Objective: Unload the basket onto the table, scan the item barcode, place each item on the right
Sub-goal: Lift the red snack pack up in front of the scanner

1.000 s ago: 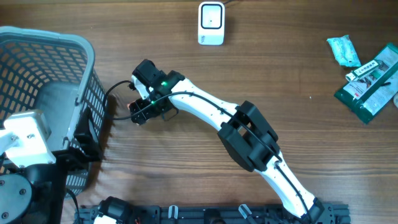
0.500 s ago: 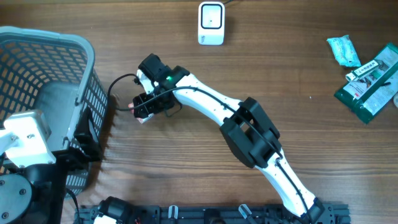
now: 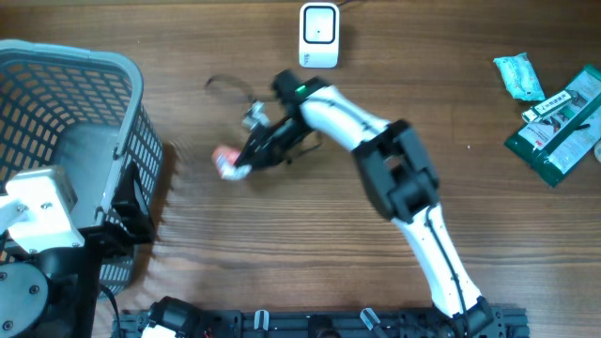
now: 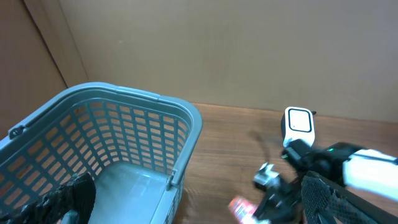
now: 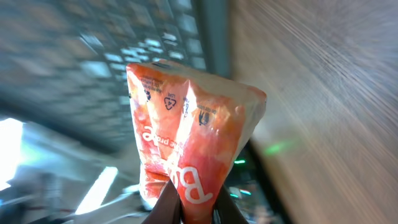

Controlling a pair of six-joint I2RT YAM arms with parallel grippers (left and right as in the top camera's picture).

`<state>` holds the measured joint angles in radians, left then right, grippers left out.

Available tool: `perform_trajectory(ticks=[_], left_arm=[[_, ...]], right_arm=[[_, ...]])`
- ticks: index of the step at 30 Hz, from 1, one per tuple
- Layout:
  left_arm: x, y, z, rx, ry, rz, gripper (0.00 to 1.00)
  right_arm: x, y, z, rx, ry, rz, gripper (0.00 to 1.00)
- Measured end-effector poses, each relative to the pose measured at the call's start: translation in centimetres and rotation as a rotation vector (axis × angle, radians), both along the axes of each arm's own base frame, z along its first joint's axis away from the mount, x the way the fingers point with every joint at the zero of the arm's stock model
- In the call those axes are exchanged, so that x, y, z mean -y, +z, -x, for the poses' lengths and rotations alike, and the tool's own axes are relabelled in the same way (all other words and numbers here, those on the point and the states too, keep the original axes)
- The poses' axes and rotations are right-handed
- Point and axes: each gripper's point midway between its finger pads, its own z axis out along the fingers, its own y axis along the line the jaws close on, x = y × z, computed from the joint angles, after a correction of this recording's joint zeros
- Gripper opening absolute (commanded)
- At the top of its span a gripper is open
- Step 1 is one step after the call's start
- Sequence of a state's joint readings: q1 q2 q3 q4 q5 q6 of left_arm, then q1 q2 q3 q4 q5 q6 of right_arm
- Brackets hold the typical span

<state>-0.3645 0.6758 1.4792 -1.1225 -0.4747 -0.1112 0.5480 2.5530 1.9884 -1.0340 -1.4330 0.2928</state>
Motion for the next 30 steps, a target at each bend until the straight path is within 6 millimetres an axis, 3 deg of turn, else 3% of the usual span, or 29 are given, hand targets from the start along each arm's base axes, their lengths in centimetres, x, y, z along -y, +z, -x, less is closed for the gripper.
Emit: perform_trajectory(ticks=[3,7,8,10,15,16,20,22,26,29,30], left_arm=[[0.0,0.0,0.0,0.000,0.000,0.000,1.00],[0.0,0.0,0.0,0.000,0.000,0.000,1.00],[0.0,0.0,0.0,0.000,0.000,0.000,1.00],[0.0,0.0,0.0,0.000,0.000,0.000,1.00],[0.0,0.0,0.0,0.000,0.000,0.000,1.00],[0.0,0.0,0.0,0.000,0.000,0.000,1.00],[0.0,0.0,0.0,0.000,0.000,0.000,1.00],[0.0,0.0,0.0,0.000,0.000,0.000,1.00],[0.0,0.0,0.0,0.001,0.000,0.000,1.00],[0.0,0.0,0.0,0.000,0.000,0.000,1.00],[0.0,0.0,0.0,0.000,0.000,0.000,1.00]], right_arm=[[5.5,1.1,-5.3,-0.034,-0.155,-0.057,0.05],[9.6,-5.0,-5.5,0.099,-0.133,0.322,0.04],[10.5,-5.7,-5.5,0.152,-0.117,0.403,0.05],[12.5,-4.4,-7.3,0.375,-0.116,0.555,0.05],[17.8,5.4,-17.0,1.048,-0.340,0.862,0.05],[19.3,6.4,-19.4,1.180,-0.371,0.956,0.05],[23.2,6.6,-23.2,1.428,-0.309,1.219,0.05],[23.7,7.3,-25.2,1.572,-0.269,1.332,0.05],[20.3,9.3,-27.2,1.847,-0.171,1.438,0.04],[18.3,7.4,-27.5,1.929,-0.035,1.497,0.04],[17.7,5.8,-28.0,1.957,0.004,1.548,0.04]])
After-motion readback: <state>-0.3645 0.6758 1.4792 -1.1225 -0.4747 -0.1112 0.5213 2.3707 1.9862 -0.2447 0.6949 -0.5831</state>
